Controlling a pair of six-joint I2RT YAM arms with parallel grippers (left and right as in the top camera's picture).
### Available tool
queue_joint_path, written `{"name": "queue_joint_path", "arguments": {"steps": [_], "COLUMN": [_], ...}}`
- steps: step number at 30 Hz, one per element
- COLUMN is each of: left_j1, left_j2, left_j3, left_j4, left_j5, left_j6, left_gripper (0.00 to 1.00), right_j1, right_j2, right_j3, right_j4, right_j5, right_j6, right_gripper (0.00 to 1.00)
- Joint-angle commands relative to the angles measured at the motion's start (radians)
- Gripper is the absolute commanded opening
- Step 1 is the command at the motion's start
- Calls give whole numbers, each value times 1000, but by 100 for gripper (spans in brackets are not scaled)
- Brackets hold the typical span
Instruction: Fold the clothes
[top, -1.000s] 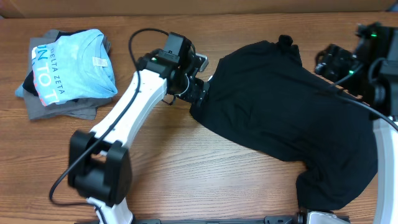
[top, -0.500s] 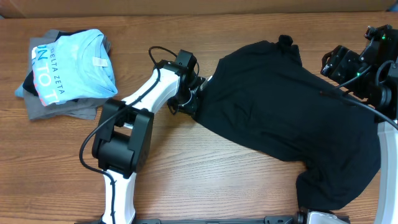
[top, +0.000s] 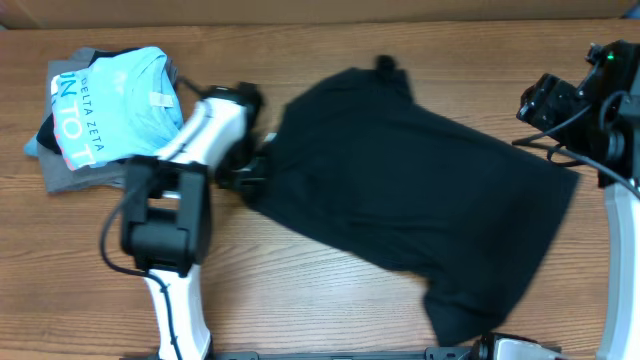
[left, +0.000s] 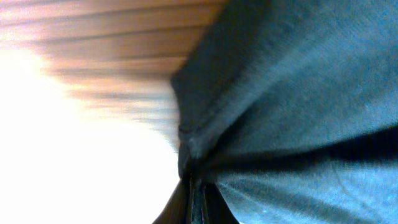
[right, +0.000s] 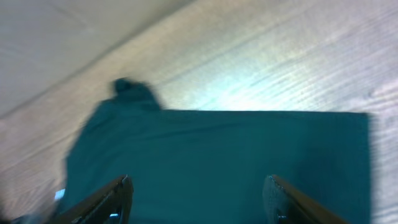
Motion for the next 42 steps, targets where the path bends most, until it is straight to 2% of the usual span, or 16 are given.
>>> {"name": "queue_joint_path", "arguments": {"steps": [1,9,11,14,16,18,24,31,42], "left_j1": [95,183,184,182,182,182,182,182,182], "left_j2": [-33,-184,-238,-311,-352,-381,-413,-413,-413], "left_j3": [-2,-2,-2,-2,-2,-2,-2,-2,-2], "left_j4": [-40,-48,-42,-37,-33,-32,-33,-17,-21], "left_j5": [-88,-86,-87,-86,-82,-79,-79,-79,-79], "left_j6": [-55,-74,-73,-74,-74,-73,-73,-68,-65], "left_gripper": [4,5,16,43,52,57,61,63,63], "right_j1": [-27,-127,-157,-197,-220,-235,-245,-245,-239], "right_j2": [72,269,323,408,467,518,647,712,749], "right_j3": [12,12,12,12,12,12,12,-1,-44], "right_j4": [-10,-33,-32,-31,-27,-18,17,177,191], "right_j5": [45,45,45,45,45,44,34,31,-8], "right_j6": [50,48,47,31,31,31,-11,-104,-98], "right_gripper": [70,71,71,71,71,71,70,70,47]}}
